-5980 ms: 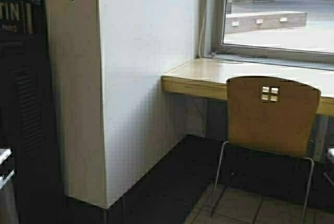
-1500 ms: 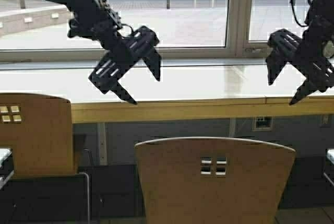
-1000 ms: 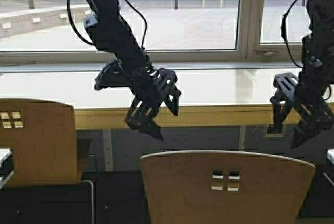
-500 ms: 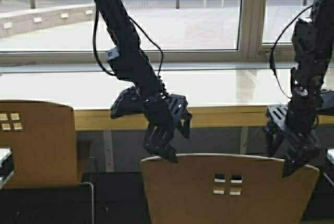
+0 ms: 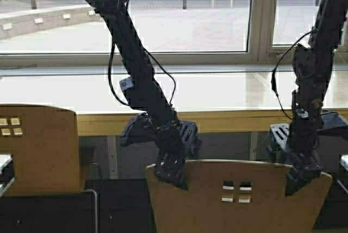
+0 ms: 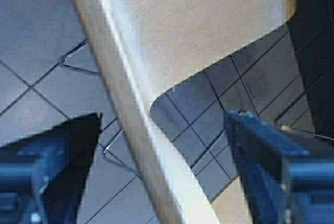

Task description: Push the chairs under the table

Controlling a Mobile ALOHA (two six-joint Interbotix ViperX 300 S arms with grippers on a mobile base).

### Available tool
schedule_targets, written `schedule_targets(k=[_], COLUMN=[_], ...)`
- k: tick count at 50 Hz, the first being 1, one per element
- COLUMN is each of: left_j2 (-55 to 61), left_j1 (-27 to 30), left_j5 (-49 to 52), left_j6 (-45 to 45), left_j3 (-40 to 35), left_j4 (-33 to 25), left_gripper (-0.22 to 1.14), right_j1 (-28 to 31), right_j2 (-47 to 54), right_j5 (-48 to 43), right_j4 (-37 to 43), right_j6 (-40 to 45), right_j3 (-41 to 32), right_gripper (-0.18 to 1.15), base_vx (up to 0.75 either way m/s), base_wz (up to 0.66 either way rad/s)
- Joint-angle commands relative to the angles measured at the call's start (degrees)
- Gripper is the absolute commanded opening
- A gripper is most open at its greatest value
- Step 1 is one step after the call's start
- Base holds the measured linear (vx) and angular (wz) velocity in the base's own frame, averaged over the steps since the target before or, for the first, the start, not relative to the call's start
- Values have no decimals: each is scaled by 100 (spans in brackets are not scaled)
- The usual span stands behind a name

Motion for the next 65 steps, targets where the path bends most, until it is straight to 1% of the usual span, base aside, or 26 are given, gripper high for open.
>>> schedule_targets(k=[1, 7, 15, 18, 20, 24, 31, 33, 35, 38, 42, 47, 58, 65], left_j2=[62, 264, 360, 369, 378, 369, 352, 343, 343, 334, 290, 290, 316, 325], left_j1=[-9, 18, 44, 62, 79, 114, 132, 132, 132, 132, 97, 88, 88, 97], left_j5=[-9, -9, 0, 0, 0, 35, 220, 246, 290, 352, 422, 422, 413, 360], left_j6=[-18, -9, -9, -18, -18, -9, -9, -18, -9, -9, -9, -9, -9, -9], left_j3=[-246, -413, -475, -475, -475, -466, -396, -378, -360, -299, -211, -149, -229, -272], left_j4=[-105, -246, -343, -343, -343, -352, -352, -360, -378, -378, -387, -404, -413, -448], left_gripper=[100, 100, 98, 93, 87, 68, 24, 13, 4, -1, 1, 4, 4, 4], right_j1=[9, 18, 18, 18, 18, 18, 18, 18, 18, 18, 18, 18, 18, 18], right_j2=[229, 527, 606, 598, 598, 589, 580, 571, 545, 545, 510, 483, 510, 686], right_j5=[-44, -79, -167, -202, -202, -185, -62, -53, -53, -62, -62, -97, -114, -132], right_j4=[9, 9, -79, -185, -237, -272, -308, -308, -316, -343, -404, -466, -571, -791], right_j6=[-9, -18, -35, -35, -35, -35, -44, -44, -44, -44, -44, -53, -53, -70], right_j3=[-290, -527, -580, -580, -615, -642, -554, -510, -466, -396, -299, -246, -316, -580], right_gripper=[94, 94, 92, 89, 84, 65, 14, 2, -5, -1, 6, 4, 4, 4], base_vx=[0, 0, 0, 1, 1, 1, 1, 2, 2, 3, 4, 7, 12, 14], base_wz=[0, 0, 0, 0, 0, 0, 1, 2, 1, 0, 3, 6, 4, 2])
